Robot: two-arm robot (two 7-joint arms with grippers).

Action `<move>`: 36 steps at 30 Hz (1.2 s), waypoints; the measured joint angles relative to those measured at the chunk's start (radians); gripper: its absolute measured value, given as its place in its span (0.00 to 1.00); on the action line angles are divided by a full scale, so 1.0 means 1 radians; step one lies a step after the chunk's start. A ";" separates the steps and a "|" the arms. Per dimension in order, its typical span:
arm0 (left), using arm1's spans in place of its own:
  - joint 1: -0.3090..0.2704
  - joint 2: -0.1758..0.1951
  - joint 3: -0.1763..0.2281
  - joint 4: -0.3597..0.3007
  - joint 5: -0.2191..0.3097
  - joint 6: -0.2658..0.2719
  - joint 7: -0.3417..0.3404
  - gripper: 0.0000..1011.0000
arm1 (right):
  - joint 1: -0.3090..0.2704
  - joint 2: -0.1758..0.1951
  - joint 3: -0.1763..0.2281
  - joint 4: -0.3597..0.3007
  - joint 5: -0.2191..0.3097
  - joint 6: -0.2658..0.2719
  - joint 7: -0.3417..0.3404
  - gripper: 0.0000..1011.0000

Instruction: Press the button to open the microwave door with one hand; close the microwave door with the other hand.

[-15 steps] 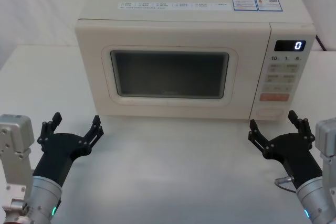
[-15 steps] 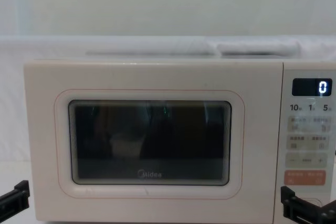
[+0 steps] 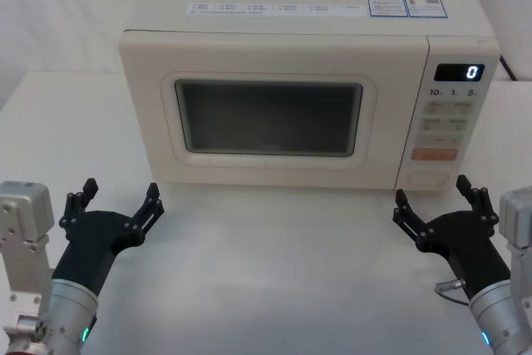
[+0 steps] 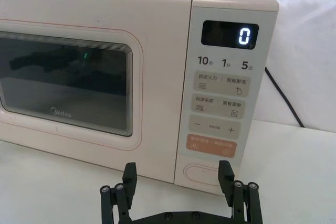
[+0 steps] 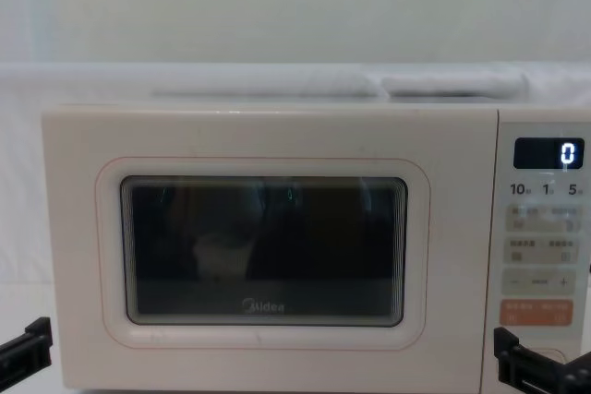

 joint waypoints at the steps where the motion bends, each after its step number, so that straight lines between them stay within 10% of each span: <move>1: 0.000 0.000 0.000 0.000 0.000 0.000 0.000 0.99 | 0.000 0.000 0.000 0.000 0.000 0.000 0.000 0.99; 36: 0.000 0.000 0.000 0.000 0.000 0.000 0.000 0.99 | 0.000 0.000 0.000 0.000 0.000 0.000 0.000 0.99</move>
